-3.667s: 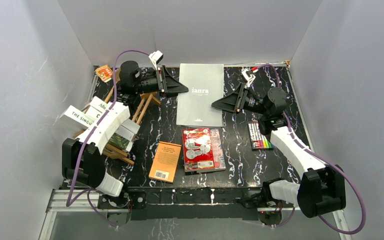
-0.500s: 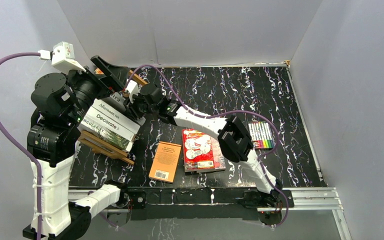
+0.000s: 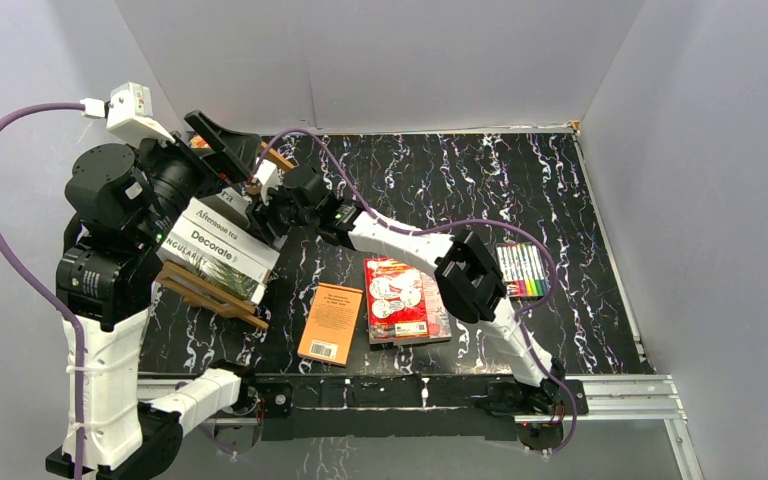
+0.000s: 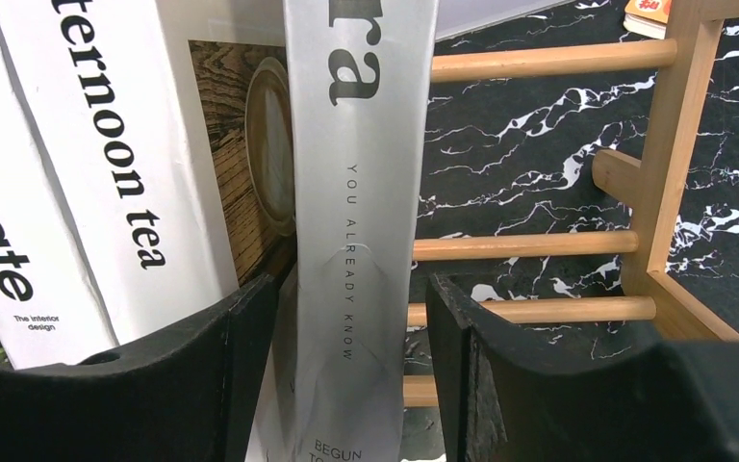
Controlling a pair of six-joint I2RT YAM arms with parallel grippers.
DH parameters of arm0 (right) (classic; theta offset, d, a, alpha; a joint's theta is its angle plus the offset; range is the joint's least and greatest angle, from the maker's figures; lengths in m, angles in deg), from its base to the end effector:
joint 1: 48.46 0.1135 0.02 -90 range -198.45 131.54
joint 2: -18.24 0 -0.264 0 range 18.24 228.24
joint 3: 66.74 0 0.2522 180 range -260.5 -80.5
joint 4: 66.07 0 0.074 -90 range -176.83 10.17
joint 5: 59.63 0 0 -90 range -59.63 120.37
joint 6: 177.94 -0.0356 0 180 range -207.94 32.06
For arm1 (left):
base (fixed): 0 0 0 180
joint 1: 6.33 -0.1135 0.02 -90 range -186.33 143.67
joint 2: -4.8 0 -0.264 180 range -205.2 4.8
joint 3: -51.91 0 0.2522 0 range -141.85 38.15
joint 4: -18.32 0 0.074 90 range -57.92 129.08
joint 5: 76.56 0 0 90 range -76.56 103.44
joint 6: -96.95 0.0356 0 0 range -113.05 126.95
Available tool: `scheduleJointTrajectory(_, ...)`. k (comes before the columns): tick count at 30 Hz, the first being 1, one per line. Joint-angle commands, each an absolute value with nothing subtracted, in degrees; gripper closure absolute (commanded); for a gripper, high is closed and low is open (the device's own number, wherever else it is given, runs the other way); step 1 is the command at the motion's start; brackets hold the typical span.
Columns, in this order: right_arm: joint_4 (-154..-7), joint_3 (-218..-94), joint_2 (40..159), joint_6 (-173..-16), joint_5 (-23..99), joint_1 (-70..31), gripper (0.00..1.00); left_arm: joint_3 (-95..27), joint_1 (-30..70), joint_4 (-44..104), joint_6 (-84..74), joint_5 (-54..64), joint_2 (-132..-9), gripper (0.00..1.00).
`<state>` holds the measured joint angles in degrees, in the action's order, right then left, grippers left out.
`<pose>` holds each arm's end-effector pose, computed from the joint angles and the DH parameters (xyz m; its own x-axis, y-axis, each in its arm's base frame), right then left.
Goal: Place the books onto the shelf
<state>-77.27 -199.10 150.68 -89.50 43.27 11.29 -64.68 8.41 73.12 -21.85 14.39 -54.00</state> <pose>0.2737 0.4851 0.2867 -0.1244 -0.1607 -0.9791 -0.9493 0.3064 0.0704 0.1231 -0.0318 0.5584 -0.0706 -0.4795 -0.8747 0.2332 0.8446 -0.4819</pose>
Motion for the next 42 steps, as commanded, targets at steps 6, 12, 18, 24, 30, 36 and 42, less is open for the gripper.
scheduleJointTrajectory(6,-73.2,-194.6,142.0,-91.9,46.7,11.7,0.34,-64.9,8.3,73.2,-21.8,13.4,-53.6,0.08)
scheduleJointTrajectory(12,-70.4,-189.3,136.6,-92.9,47.7,11.7,0.33,-65.0,8.3,73.4,-21.8,13.4,-53.3,0.08)
scheduleJointTrajectory(18,-68.8,-185.9,133.4,-93.4,37.9,11.6,0.35,-64.8,8.3,73.6,-22.0,13.4,-53.1,0.08)
scheduleJointTrajectory(24,-75.3,-193.3,140.4,-92.6,23.2,11.7,0.53,-64.7,8.3,73.6,-22.1,13.4,-53.1,0.08)
scheduleJointTrajectory(30,-80.5,-201.2,147.8,-93.7,17.6,11.6,0.55,-64.3,8.3,73.6,-22.1,13.4,-53.0,0.08)
scheduleJointTrajectory(36,-84.6,-206.0,151.4,-94.1,22.5,11.6,0.53,-64.2,8.3,73.7,-21.9,13.4,-53.0,0.08)
scheduleJointTrajectory(42,-81.2,-201.6,148.9,-92.7,33.6,11.6,0.38,-63.7,8.3,73.7,-21.8,13.4,-52.9,0.08)
